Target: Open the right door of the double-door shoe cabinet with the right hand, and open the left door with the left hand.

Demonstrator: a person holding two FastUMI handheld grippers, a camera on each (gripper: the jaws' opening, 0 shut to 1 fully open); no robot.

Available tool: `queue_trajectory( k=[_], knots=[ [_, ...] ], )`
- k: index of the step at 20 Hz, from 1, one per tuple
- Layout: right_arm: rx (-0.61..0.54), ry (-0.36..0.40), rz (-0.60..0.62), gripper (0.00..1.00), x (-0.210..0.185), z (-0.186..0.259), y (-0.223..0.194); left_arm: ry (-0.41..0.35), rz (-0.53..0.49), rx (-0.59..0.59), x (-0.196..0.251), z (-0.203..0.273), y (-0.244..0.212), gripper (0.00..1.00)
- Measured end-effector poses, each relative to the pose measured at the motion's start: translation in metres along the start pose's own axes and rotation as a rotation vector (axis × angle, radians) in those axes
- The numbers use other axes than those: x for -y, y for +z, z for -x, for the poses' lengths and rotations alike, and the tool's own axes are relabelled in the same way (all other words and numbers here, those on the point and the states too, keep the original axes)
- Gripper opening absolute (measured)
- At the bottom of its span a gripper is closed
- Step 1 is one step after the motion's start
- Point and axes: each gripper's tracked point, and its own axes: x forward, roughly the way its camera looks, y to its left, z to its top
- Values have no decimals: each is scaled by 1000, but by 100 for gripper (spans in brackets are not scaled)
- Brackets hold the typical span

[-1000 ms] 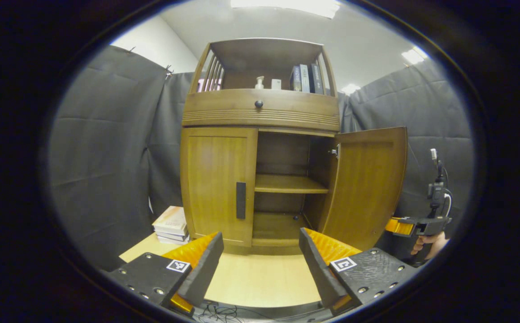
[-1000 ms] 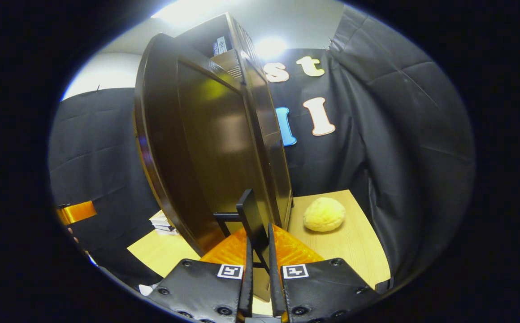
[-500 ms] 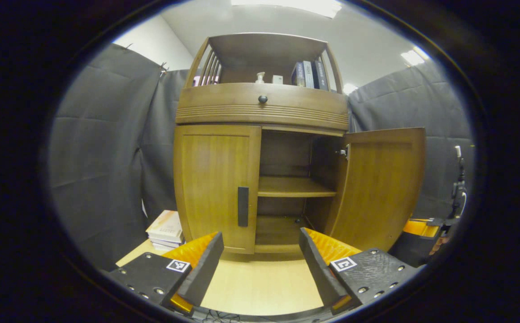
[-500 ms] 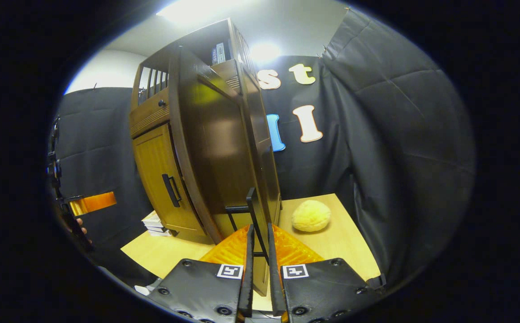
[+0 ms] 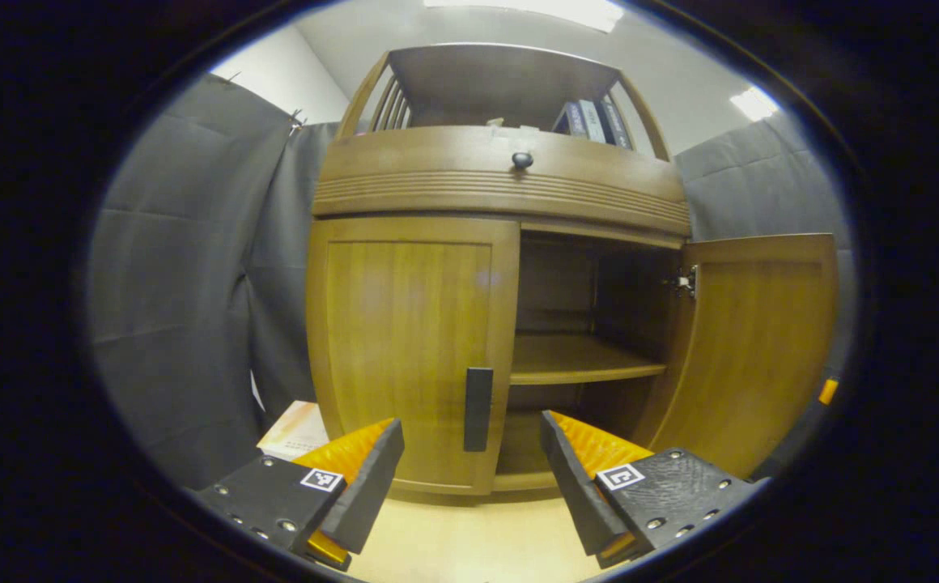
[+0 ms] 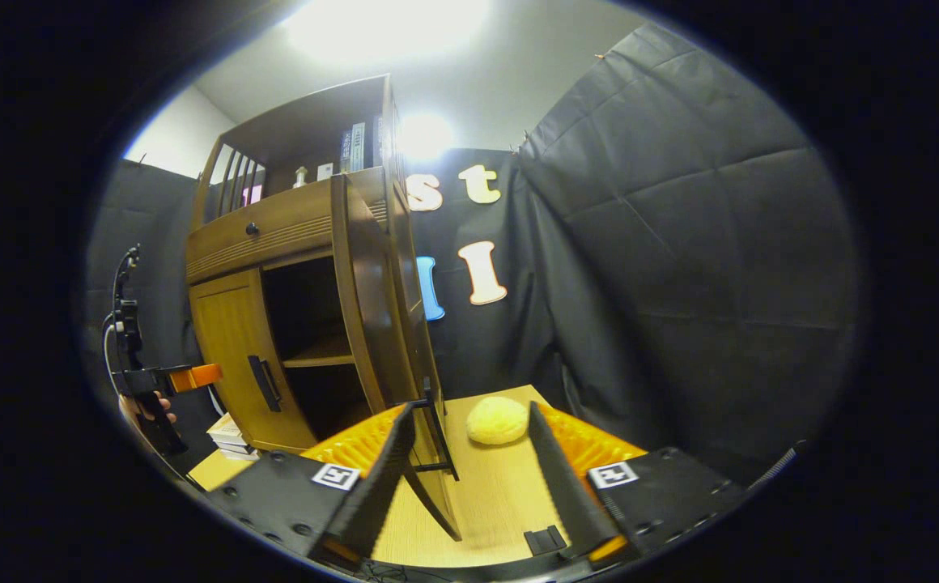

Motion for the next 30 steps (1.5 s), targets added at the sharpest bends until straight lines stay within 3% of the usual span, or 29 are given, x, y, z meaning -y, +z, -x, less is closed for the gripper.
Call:
queue_trajectory(
  k=[2, 9, 13, 22, 23, 30],
  knots=[
    [7, -49, 8, 92, 1, 2, -1, -30, -12, 3, 0, -20, -3, 99],
    [36, -157, 33, 98, -21, 25, -3, -106, -61, 4, 4, -86, -22, 99],
    [31, -173, 48, 98, -39, 35, -1, -118, -83, 16, 11, -115, -25, 98],
    [27, -217, 58, 98, -51, 51, -2, -152, -54, 8, 18, -142, -33, 65],
    [26, -217, 57, 98, -52, 52, -2, -121, -57, 9, 12, -136, -31, 71],
    [11, -203, 52, 98, -65, 49, -8, -92, -60, 9, 10, -145, -38, 35]
  ],
)
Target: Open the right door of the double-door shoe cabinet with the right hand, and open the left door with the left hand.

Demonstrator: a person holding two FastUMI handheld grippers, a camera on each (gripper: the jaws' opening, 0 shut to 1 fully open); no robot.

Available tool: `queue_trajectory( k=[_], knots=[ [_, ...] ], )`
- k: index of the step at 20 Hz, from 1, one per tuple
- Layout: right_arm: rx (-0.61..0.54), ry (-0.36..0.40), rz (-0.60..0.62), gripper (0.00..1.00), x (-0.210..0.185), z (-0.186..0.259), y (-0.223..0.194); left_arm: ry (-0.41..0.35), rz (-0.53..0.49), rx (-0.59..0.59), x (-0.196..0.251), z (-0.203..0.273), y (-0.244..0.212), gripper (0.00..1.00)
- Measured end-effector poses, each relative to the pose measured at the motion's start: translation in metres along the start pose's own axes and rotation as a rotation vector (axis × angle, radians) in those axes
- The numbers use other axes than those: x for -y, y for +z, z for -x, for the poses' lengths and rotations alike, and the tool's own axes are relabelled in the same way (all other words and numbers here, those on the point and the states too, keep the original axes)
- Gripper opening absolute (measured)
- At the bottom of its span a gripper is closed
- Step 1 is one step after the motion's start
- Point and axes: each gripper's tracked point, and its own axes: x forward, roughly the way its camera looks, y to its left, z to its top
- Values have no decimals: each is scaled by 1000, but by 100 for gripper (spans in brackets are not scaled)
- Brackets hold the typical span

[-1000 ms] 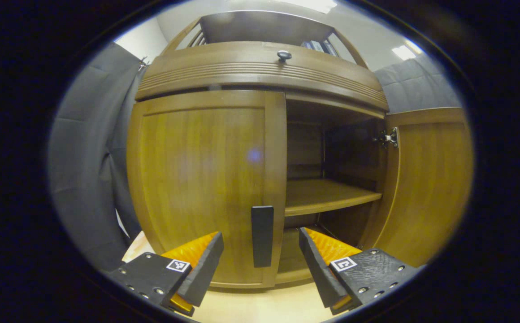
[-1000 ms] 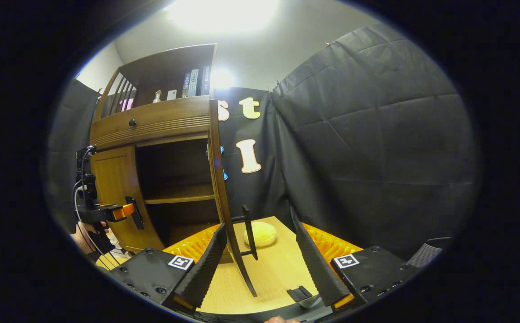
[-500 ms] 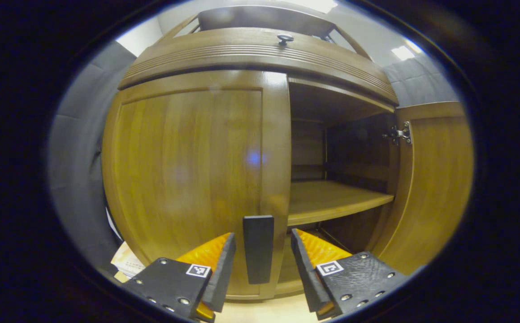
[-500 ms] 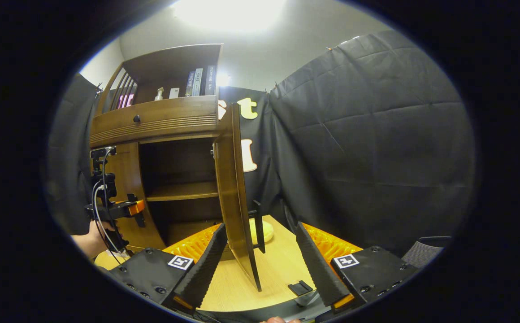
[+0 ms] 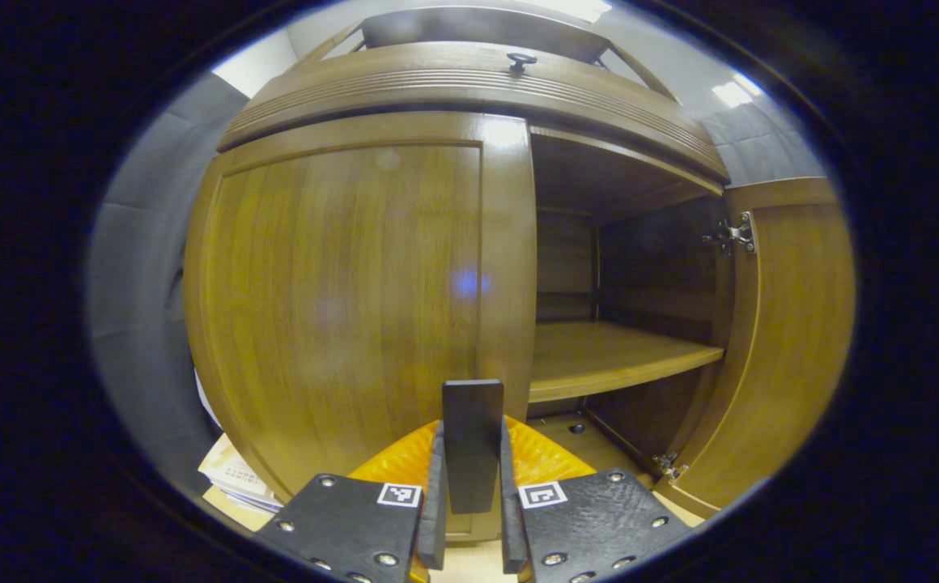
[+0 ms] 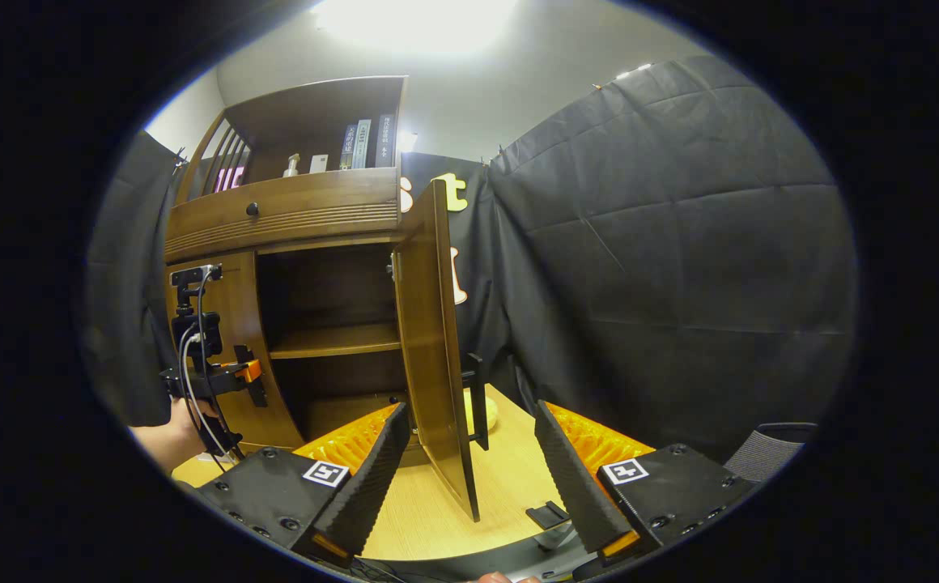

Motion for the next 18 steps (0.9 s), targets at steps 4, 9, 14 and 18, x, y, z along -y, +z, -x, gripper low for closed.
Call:
queue_trajectory(
  k=[4, 9, 14, 18],
  knots=[
    [-10, 18, -7, 98, -8, -4, -7, 5, -13, 6, 0, 2, -2, 24],
    [-12, 37, -19, 98, -14, -6, -12, -13, 0, -7, 1, 2, -3, 18],
    [-9, 66, -23, 98, -19, -12, -10, -25, 8, -7, 0, 12, -3, 17],
    [-10, 113, -23, 98, -29, -17, -10, -47, 8, -3, 0, 30, -3, 17]
  ],
)
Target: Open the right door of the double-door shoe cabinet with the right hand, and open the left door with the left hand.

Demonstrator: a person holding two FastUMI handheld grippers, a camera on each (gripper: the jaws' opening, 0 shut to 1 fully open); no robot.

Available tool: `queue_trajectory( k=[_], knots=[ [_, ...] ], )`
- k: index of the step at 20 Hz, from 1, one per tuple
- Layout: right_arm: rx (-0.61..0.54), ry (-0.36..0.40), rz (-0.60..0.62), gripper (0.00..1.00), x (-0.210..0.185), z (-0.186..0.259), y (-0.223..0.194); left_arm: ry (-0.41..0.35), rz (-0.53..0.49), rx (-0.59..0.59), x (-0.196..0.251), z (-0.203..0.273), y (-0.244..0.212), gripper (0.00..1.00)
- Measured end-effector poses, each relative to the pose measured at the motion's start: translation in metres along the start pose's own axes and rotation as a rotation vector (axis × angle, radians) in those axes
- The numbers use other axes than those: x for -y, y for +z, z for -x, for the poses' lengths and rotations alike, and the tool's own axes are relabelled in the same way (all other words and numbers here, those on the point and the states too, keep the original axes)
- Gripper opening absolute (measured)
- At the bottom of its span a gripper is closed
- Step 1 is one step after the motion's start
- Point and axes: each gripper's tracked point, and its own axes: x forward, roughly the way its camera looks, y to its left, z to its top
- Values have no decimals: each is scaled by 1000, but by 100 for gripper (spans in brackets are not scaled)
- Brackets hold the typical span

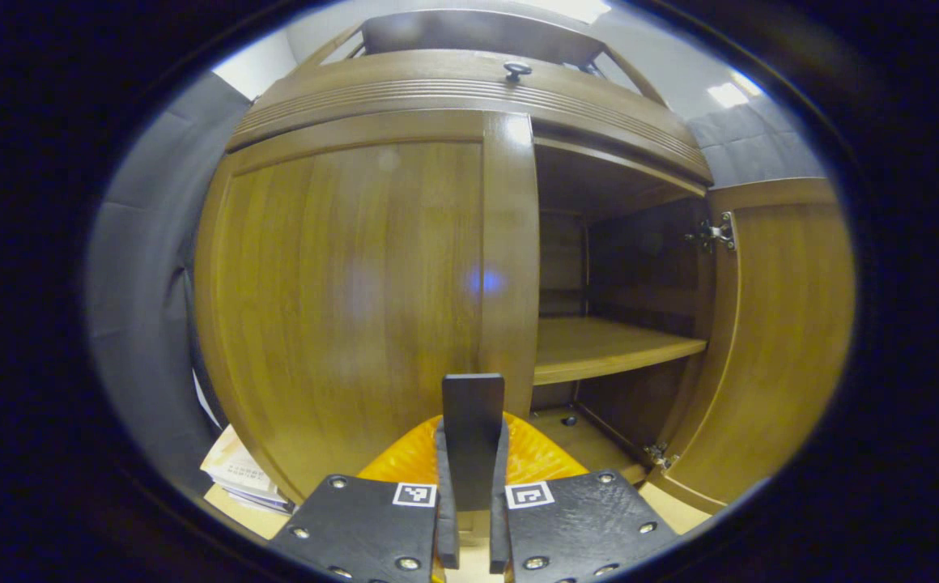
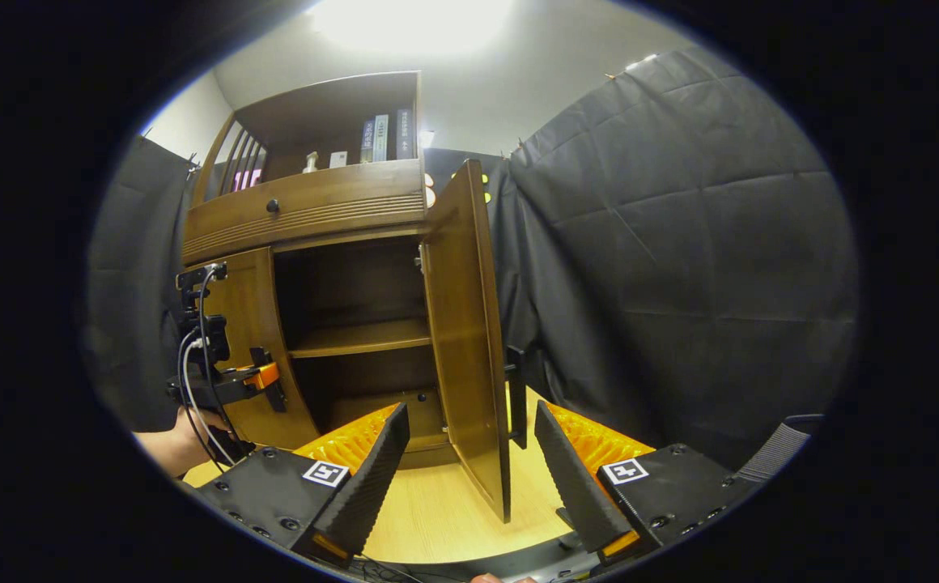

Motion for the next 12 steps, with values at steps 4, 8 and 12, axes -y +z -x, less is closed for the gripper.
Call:
queue_trajectory(
  k=[4, 8, 12],
  knots=[
    [-4, 61, -4, 93, -14, -9, -1, -10, -8, 3, -3, 26, -1, 18],
    [-2, 117, -4, 98, -26, -15, -4, -7, -10, 5, -10, 54, -2, 18],
    [-7, 170, -7, 93, -40, -17, -8, 15, -10, 3, -22, 86, -5, 18]
  ],
)
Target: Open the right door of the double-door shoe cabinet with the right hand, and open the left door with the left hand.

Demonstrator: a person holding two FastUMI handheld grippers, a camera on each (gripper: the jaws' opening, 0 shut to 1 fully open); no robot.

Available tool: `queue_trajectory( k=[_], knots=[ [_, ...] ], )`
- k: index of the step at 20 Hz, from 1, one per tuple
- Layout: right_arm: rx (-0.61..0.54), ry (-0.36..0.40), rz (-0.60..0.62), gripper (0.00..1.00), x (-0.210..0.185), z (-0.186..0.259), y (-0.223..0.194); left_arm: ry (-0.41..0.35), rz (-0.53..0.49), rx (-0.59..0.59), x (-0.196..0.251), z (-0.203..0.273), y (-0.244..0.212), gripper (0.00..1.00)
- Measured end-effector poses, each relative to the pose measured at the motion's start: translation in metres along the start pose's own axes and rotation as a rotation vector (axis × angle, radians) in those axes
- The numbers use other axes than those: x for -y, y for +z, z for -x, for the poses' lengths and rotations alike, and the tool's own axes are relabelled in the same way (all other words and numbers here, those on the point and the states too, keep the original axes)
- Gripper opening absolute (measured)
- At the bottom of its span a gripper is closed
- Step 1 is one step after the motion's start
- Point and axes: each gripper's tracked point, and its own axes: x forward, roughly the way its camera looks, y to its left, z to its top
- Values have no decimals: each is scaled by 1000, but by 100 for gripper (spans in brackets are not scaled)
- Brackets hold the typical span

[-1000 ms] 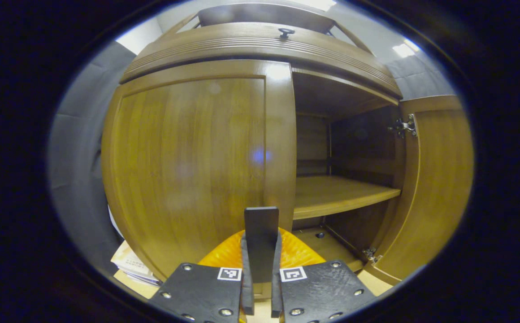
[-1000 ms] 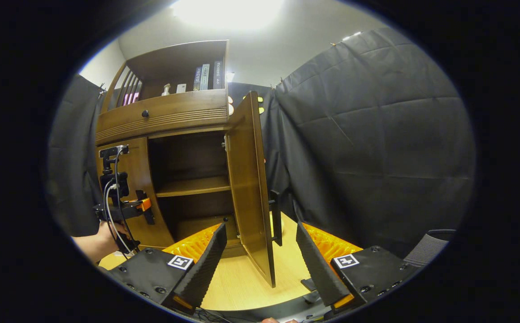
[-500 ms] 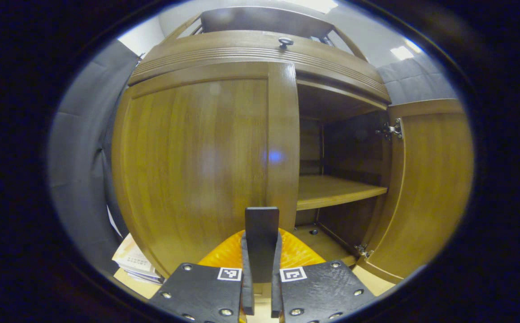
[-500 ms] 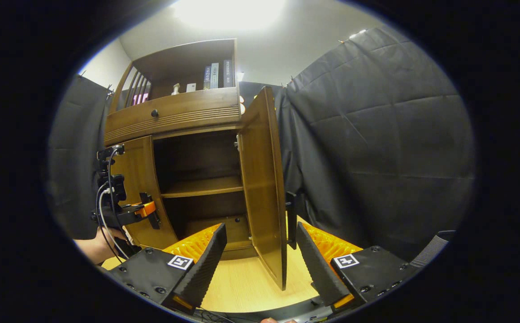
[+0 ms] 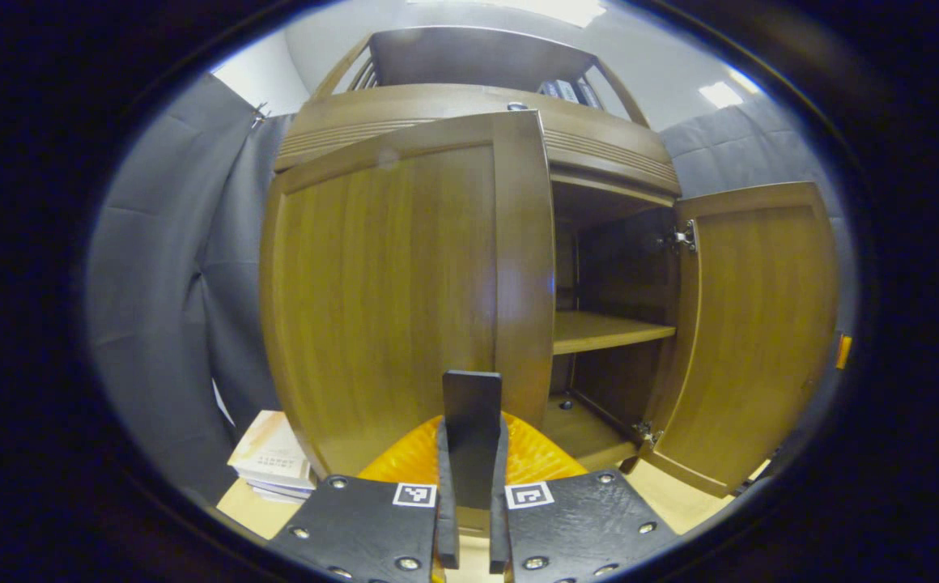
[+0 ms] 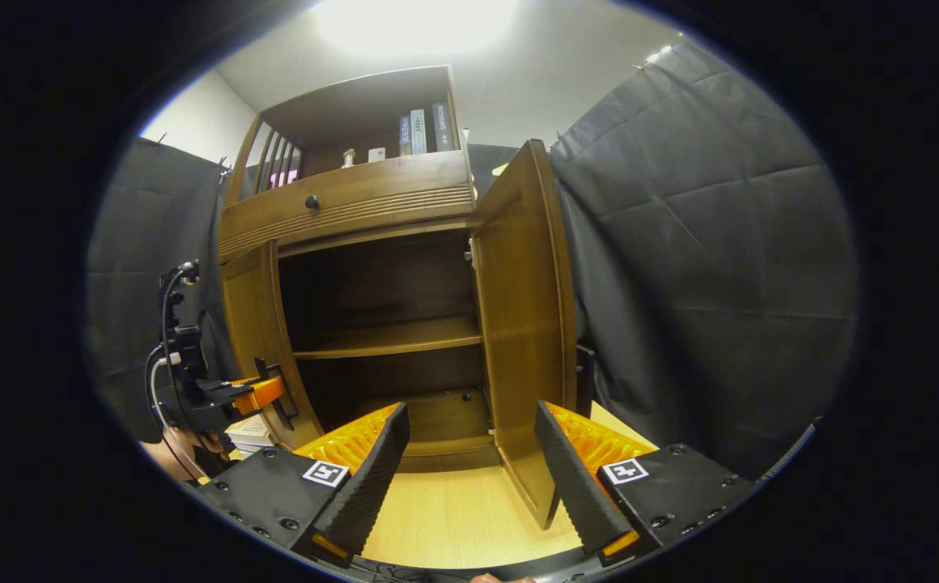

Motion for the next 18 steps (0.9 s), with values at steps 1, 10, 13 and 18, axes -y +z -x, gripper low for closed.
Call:
queue_trajectory(
  k=[1, 10, 13, 18],
  knots=[
    [-3, 11, 0, 93, -3, -3, -2, 9, 7, -1, -3, 7, -1, 18],
    [-35, 126, -8, 93, -39, -23, -12, 72, 11, 13, -42, 64, -2, 17],
    [-49, 167, -8, 93, -52, -27, -19, 99, 27, 19, -58, 84, -5, 14],
    [-72, 225, -7, 98, -74, -33, -23, 74, 49, 37, -88, 105, -5, 13]
  ],
)
